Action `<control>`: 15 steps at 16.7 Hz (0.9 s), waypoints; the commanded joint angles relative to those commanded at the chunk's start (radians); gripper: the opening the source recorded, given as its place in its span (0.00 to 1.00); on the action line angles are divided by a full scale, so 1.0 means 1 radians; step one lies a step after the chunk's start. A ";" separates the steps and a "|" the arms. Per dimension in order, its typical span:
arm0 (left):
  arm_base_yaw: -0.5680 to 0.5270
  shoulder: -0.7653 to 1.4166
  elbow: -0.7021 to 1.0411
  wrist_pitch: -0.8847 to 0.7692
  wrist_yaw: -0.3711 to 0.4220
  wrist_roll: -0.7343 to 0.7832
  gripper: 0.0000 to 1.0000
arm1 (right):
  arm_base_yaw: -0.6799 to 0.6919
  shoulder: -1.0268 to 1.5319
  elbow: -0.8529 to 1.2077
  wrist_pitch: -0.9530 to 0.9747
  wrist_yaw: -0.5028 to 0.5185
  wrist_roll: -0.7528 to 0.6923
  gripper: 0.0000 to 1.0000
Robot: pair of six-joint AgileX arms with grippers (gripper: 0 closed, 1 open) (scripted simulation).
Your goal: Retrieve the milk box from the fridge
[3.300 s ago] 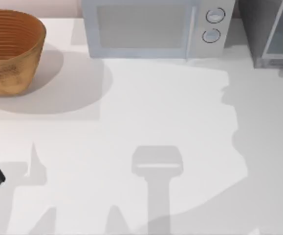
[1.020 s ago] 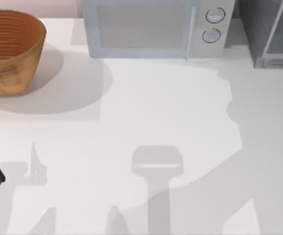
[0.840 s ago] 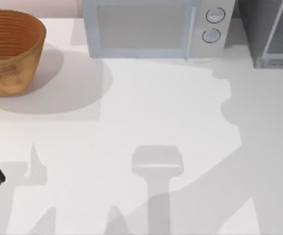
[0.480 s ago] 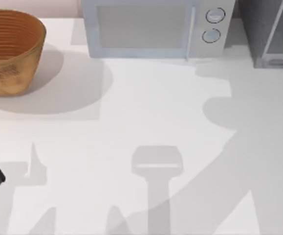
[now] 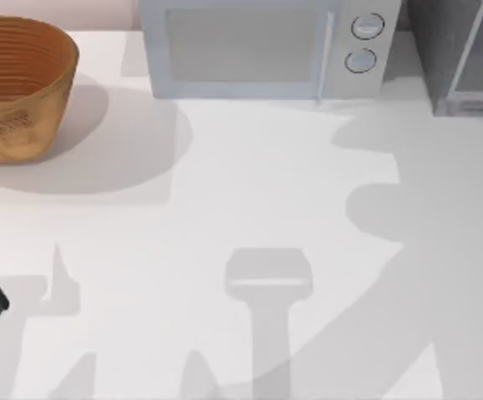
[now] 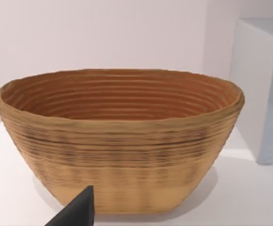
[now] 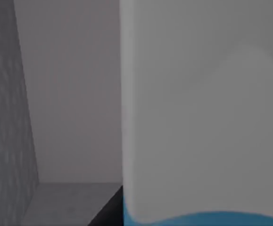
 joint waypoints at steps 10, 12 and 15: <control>0.000 0.000 0.000 0.000 0.000 0.000 1.00 | -0.032 -0.207 -0.348 0.131 -0.040 -0.003 0.00; 0.000 0.000 0.000 0.000 0.000 0.000 1.00 | -0.026 -0.201 -0.345 0.128 -0.039 -0.001 0.00; 0.000 0.000 0.000 0.000 0.000 0.000 1.00 | -0.022 -0.229 -0.355 0.114 -0.036 -0.003 0.00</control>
